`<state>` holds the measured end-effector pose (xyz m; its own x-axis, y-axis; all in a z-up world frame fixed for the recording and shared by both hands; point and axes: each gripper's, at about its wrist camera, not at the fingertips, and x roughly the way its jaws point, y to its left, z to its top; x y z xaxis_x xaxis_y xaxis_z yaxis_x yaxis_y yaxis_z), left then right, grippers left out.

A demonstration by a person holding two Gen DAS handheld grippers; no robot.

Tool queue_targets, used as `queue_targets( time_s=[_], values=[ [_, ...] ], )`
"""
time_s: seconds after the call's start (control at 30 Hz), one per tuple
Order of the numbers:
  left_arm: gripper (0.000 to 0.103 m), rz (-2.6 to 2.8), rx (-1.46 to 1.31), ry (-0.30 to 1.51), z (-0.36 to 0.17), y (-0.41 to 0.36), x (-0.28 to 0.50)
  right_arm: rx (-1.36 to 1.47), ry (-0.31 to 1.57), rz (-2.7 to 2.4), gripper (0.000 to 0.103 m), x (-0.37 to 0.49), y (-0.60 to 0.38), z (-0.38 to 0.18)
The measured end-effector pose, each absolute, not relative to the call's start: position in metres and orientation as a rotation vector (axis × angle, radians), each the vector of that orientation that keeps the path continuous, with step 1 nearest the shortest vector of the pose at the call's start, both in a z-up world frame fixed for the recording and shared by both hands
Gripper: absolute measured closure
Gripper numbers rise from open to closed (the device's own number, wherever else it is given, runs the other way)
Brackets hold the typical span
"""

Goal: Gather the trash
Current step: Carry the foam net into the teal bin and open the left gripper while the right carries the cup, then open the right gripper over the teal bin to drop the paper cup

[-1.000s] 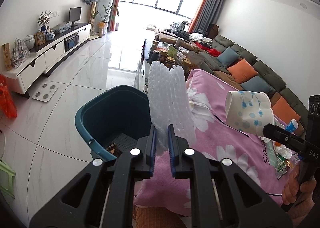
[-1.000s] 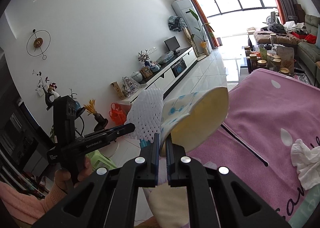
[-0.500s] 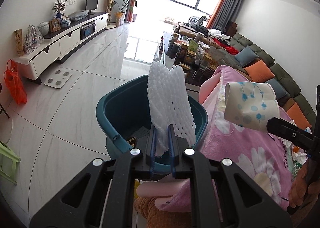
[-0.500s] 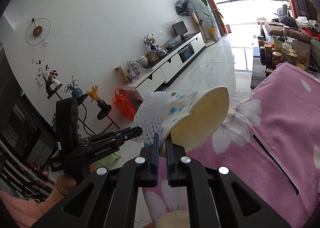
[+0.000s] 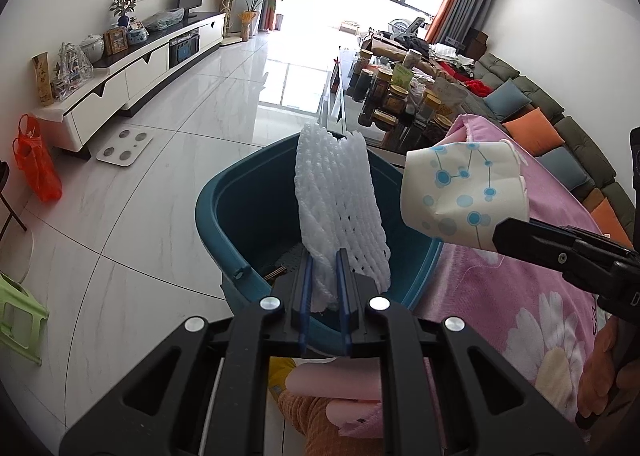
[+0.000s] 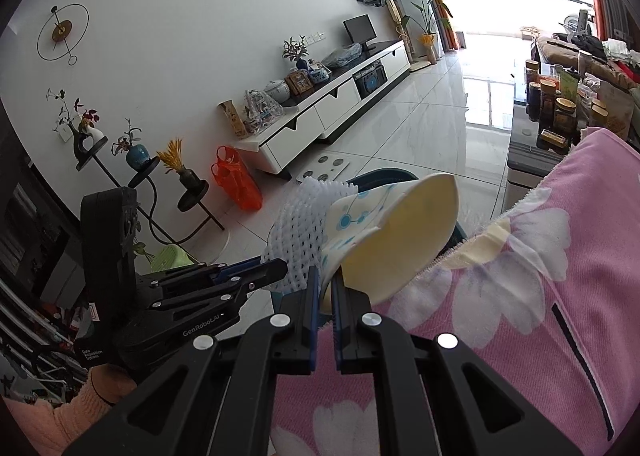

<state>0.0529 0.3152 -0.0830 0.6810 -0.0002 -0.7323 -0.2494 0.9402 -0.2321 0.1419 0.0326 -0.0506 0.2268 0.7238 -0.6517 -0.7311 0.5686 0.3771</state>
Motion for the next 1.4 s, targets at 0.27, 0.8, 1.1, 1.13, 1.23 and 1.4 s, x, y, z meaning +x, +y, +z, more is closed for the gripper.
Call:
queue_targets(
  time_s=[0.27,0.8,1.1,1.13,1.23,1.4],
  values=[
    [0.086,0.14,-0.337,0.829,-0.092,0.309,0.062,-0.049,0.94,0.974,0.094,0.153,0.053,-0.065],
    [0.068,0.125,-0.348,0.771,-0.085,0.312,0.05,0.002,0.898,0.959,0.086,0.15,0.023,-0.055],
    [0.054,0.024,-0.241,0.646,-0.044,0.269,0.024,0.063,0.766,0.936,0.066,0.123,-0.048,-0.026],
    [0.052,0.004,-0.223,0.634,-0.04,0.26,0.022,0.07,0.75,0.923,0.065,0.12,-0.058,-0.023],
    [0.049,-0.074,-0.176,0.607,-0.031,0.232,0.017,0.104,0.716,0.883,0.065,0.113,-0.091,-0.015],
    [0.048,-0.226,-0.139,0.593,-0.026,0.181,0.014,0.163,0.666,0.799,0.061,0.101,-0.146,-0.007]
  ],
)
